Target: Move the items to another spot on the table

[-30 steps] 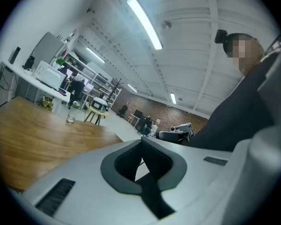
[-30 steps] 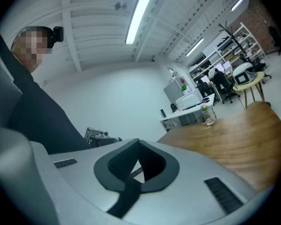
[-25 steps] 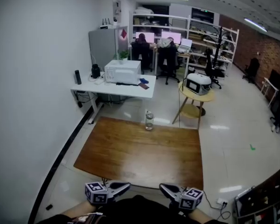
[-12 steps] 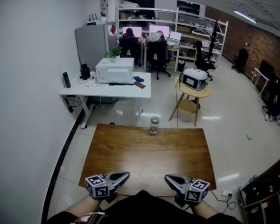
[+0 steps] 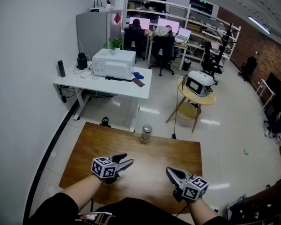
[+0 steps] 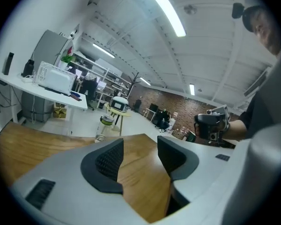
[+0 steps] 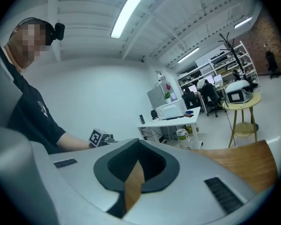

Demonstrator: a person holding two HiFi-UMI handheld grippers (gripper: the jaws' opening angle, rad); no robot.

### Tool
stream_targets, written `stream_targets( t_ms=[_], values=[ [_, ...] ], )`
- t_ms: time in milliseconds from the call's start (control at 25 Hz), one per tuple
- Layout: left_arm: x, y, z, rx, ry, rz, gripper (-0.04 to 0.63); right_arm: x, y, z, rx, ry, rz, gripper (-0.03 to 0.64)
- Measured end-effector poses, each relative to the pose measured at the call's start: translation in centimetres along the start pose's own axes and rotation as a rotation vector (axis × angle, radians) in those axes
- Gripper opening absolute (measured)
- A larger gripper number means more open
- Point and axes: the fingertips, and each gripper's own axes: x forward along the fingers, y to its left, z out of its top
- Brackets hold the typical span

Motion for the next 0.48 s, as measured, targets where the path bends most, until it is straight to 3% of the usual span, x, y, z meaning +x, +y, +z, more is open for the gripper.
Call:
stream_targets(
  t_ms=[120,200,320,480],
  values=[
    [5.7,2.7,0.7,-0.025,0.006,0.082,0.219,1.5,-4.0,1.4,-0.030,0.042,0.028,-0.009],
    [9.2,4.4,1.1,0.001,0.020,0.131,0.242,2.6,-6.4,2.2,-0.037,0.053,0.038,-0.009],
    [13.2,7.8,1.0,0.028,0.063,0.184,0.300,4.6,-8.8,2.6,-0.023,0.055,0.019,-0.009],
    [17.8,13.3,0.5,0.011,0.091,0.260,0.392,6.2,-10.0,1.6,-0.016,0.074,-0.005,-0.009]
  ],
)
